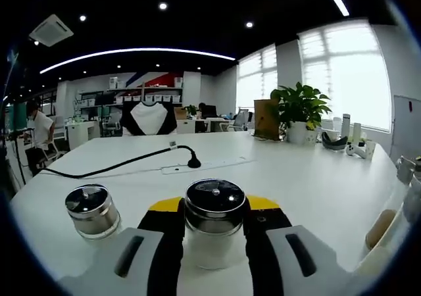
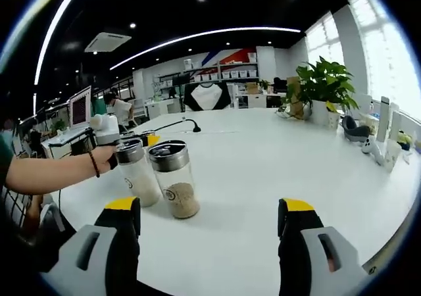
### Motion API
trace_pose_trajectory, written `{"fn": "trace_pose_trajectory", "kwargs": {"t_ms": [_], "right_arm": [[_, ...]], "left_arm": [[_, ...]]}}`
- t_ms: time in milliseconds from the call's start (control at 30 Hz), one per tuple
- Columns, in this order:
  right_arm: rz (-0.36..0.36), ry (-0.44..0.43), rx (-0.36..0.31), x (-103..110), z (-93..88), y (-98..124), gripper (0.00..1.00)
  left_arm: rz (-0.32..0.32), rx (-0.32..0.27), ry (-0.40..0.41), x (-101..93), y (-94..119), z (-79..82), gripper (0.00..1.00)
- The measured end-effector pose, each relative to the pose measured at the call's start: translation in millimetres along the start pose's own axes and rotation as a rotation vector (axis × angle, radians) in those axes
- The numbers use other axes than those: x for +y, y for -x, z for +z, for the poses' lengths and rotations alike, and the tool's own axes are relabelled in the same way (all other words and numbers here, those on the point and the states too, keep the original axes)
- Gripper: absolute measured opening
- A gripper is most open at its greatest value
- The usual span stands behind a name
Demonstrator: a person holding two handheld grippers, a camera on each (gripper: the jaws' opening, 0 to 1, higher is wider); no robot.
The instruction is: Rotate the seasoning bottle until the label or dispensing opening points toward the visible target arrow and the bottle remains upright within the marked orientation range
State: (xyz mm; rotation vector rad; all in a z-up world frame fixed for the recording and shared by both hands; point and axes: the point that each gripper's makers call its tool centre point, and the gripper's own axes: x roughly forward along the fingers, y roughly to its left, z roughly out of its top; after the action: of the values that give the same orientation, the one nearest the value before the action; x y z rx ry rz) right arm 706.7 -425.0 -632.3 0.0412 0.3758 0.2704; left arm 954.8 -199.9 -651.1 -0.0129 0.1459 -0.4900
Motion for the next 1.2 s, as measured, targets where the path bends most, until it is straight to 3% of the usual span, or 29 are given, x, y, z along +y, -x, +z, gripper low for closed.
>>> {"fn": "trace_pose_trajectory", "kwargs": {"t_ms": [100, 200, 467, 933, 1200], "right_arm": [[0.008, -0.005, 0.005, 2, -1.9, -1, 0.88], [0.007, -0.001, 0.009, 1, -3.1, -1, 0.88], [0.012, 0.021, 0.012, 2, -7.0, -1, 0.89], [0.029, 0.006, 0.017, 9, -15.0, -3, 0.89], [0.035, 0.006, 0.015, 11, -15.9, -3, 0.89]], "left_arm": [[-0.014, -0.013, -0.017, -3.9, 9, 1.9, 0.36], [-0.025, 0.0, -0.089, -5.1, 15, 0.4, 0.36], [-0.051, -0.006, -0.051, -15.5, 45, 3.5, 0.36], [-0.112, -0.008, 0.029, -37.9, 105, -5.7, 0.36], [-0.106, -0.009, 0.016, -47.0, 134, -9.4, 0.36]]}}
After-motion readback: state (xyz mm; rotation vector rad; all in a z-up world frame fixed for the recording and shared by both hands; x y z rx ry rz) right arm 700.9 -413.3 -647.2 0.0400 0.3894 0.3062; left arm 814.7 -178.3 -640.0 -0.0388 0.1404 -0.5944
